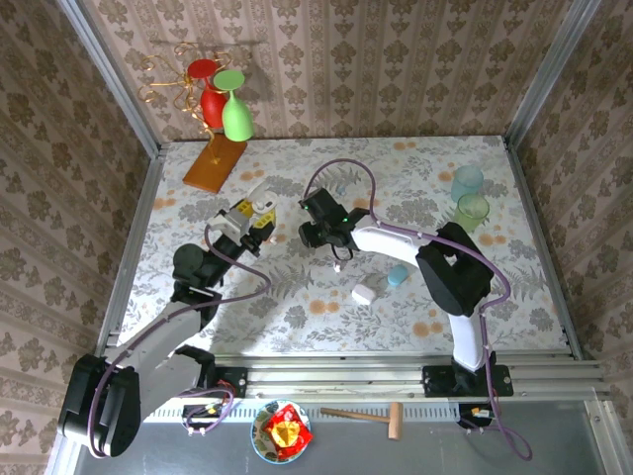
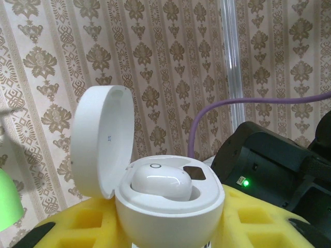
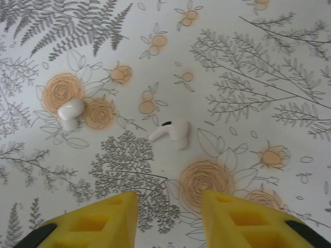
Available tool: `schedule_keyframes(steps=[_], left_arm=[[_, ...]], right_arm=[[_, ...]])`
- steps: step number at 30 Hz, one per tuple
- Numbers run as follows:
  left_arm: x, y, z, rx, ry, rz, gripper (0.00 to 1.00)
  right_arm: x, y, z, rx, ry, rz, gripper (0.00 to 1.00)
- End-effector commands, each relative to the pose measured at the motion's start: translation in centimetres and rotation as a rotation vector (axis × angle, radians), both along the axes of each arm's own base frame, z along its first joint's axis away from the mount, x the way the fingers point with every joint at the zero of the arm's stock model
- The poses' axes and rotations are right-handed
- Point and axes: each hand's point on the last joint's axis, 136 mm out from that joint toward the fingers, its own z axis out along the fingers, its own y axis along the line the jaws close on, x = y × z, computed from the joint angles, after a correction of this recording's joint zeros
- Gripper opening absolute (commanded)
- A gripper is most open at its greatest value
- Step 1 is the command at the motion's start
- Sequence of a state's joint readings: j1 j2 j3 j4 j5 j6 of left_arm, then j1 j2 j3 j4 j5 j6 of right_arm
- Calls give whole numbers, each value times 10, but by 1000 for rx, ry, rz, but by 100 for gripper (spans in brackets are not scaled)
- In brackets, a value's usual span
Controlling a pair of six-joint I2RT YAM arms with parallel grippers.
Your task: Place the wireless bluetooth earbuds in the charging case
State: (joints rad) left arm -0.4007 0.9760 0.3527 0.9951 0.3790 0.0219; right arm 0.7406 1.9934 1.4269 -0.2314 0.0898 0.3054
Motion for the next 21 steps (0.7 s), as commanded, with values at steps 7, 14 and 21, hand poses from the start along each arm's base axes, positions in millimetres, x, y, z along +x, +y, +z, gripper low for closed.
schedule_keyframes(steps=[7,14,21], left_arm=[[-9,11,24,-24,-75,53,22],[-11,13,22,-24,-66,54,22],[-11,13,22,-24,-71,58,22]], right_arm=[[19,75,-16,102,79,-45,39],[35,92,-43,-22,78,-57,42],[34,93,-68,-129,87,-41,38]])
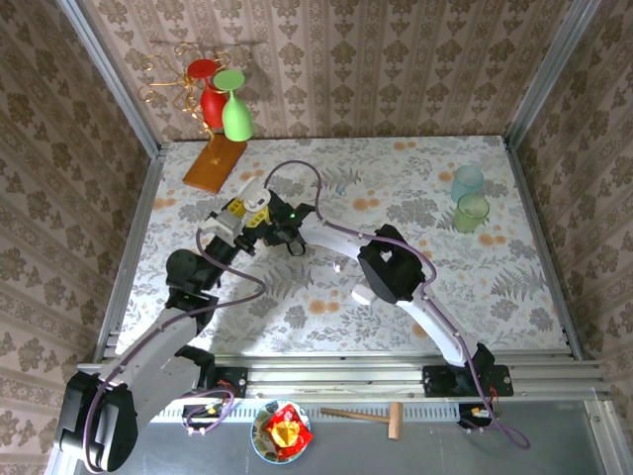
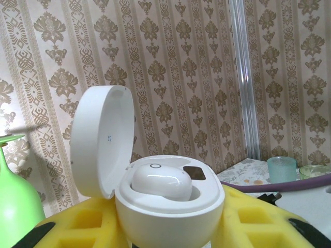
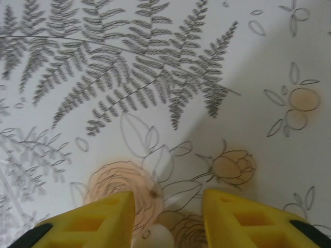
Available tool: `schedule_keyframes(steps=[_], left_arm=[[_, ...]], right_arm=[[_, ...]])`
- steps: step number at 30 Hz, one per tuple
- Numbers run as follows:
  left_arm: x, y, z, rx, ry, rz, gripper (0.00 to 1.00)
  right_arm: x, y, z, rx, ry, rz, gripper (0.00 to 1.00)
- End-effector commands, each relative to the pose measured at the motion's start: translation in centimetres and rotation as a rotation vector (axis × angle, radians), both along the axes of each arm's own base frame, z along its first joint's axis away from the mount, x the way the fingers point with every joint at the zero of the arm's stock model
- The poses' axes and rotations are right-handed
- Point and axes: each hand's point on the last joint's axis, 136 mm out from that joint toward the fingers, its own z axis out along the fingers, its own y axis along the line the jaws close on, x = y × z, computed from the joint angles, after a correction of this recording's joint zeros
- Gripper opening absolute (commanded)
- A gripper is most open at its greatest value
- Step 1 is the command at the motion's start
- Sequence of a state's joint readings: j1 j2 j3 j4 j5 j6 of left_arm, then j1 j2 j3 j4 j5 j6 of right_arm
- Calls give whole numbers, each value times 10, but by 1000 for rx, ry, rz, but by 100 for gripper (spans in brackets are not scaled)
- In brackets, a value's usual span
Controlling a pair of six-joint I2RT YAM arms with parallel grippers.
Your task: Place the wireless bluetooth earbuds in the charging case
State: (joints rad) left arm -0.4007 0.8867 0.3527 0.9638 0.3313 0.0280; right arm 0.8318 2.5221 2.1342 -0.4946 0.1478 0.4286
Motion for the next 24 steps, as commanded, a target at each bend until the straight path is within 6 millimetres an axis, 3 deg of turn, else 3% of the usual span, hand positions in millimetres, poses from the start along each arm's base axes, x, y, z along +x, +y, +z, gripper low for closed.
schedule_keyframes(steps=[1,6,15,20,24], left_arm=[[-3,1,2,8,-20,11,22],[-3,0,1,8,-18,6,22],[-3,-1,1,9,-16,3,22],[-3,-2,0,11,-15,0,22],[-3,-2,2,9,-21,0,22]], right_arm=[[-9,-10,-15,-108,25,5,37],[-16,-11,-19,-140,34,21,31],[-25,-16,-13,-175,33,49,28],[-28,-20,-9,-181,37,59,34],[-31,-20,-11,-181,49,64,32]])
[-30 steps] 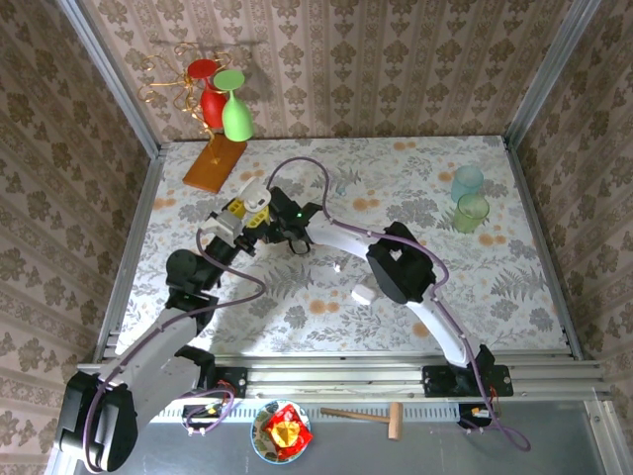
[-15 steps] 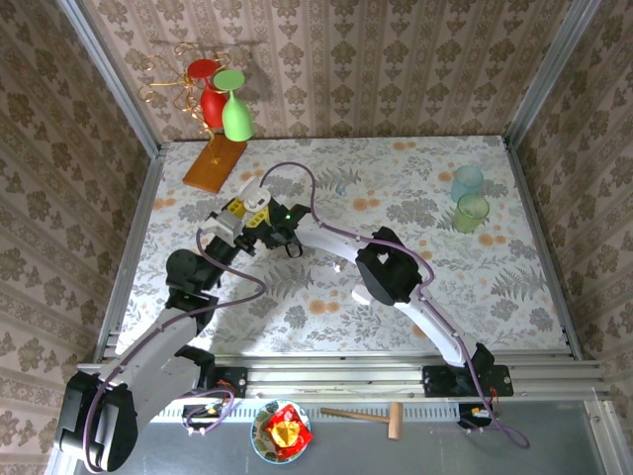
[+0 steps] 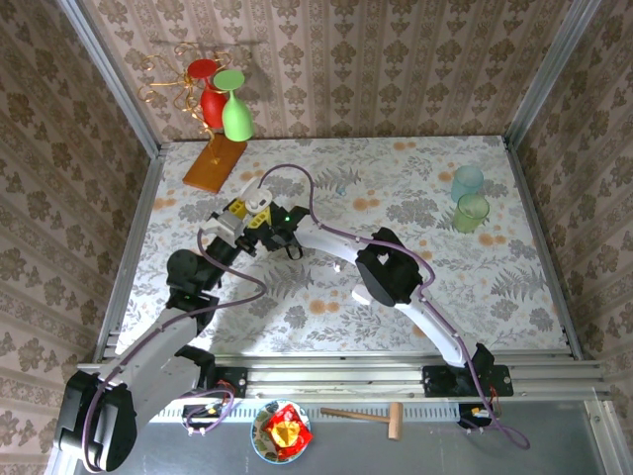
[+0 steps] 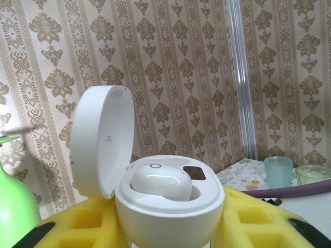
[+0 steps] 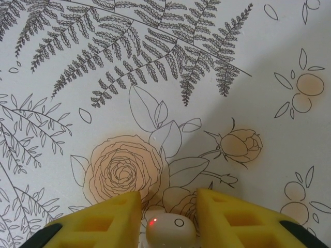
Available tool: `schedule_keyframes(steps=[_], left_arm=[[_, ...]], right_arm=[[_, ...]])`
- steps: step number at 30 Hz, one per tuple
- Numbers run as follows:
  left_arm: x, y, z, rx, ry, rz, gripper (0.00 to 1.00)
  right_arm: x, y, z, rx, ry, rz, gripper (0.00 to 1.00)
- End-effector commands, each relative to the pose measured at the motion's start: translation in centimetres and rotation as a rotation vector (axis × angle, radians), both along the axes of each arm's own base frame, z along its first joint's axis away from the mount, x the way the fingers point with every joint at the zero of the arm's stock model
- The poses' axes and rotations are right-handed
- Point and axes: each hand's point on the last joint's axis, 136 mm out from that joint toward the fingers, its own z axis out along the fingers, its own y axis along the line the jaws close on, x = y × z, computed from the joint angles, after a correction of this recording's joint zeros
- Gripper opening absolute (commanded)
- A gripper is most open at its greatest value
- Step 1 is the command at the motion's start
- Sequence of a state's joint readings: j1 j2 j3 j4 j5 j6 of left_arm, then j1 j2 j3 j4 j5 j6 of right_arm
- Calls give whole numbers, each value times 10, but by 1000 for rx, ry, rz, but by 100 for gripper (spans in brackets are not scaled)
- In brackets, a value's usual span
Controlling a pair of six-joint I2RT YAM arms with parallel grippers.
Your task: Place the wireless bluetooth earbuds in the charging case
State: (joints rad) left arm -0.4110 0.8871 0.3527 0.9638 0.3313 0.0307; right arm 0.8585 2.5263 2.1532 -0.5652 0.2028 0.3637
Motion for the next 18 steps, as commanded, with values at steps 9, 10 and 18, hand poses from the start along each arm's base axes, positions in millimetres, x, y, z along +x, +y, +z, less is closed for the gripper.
schedule_keyframes(steps=[9,10,18], left_arm=[[-2,-1,5,6,-26,4,22],[-2,-1,6,6,-27,3,22],[-3,-1,11,10,-40,2,22]], right_arm=[[-20,-18,2,-70,55,11,22],[-20,-17,7,-55,47,15,22],[-24,-33,48,89,-18,47,23]])
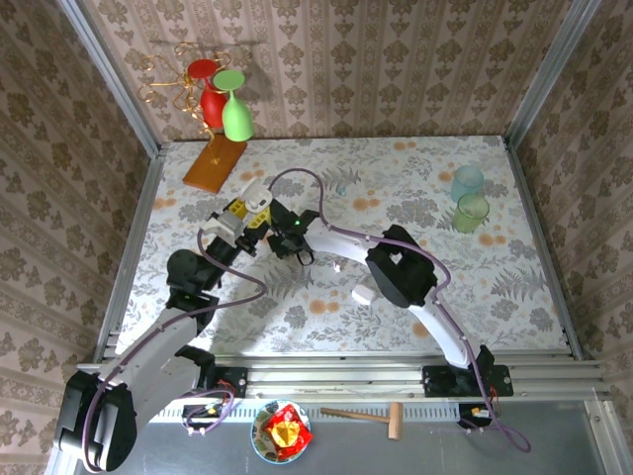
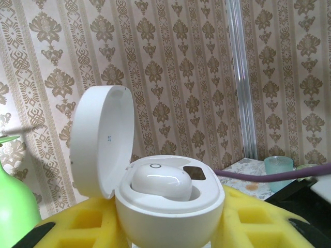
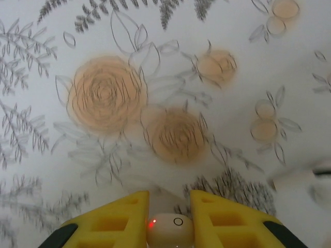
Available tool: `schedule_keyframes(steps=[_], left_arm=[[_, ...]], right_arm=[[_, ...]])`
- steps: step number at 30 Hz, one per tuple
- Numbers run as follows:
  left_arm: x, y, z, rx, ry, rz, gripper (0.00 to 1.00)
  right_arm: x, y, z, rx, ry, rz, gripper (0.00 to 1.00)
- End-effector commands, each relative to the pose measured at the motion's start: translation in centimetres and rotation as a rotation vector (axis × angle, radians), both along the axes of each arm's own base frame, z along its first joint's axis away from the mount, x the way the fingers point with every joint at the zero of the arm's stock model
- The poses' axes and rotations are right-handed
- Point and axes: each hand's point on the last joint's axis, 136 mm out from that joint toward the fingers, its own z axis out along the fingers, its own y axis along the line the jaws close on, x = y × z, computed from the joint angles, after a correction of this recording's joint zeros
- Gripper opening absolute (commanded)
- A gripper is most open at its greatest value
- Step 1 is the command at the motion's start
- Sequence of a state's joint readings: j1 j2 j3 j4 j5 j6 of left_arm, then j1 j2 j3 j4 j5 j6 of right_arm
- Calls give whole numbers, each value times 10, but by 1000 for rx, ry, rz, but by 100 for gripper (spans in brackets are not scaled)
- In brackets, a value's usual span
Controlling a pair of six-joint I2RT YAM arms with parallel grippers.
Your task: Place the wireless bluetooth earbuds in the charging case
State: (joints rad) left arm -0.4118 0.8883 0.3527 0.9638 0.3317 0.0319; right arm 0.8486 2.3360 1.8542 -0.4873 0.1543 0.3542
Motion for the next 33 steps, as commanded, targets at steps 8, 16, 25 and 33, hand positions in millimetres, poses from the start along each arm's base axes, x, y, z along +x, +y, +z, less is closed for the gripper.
schedule_keyframes(steps=[8,16,25,33], left_arm=[[0,-5,5,24,-34,-3,22],[2,-13,3,28,-34,-30,22],[2,-17,3,35,-25,-39,22],[4,-17,3,37,-25,-31,22]], right_arm=[[-12,-94,54,6,-108,-29,24],[-40,-163,17,-90,-30,-89,25],[-41,-174,0,-133,-25,-134,33],[-46,-184,32,-49,-82,-234,49]])
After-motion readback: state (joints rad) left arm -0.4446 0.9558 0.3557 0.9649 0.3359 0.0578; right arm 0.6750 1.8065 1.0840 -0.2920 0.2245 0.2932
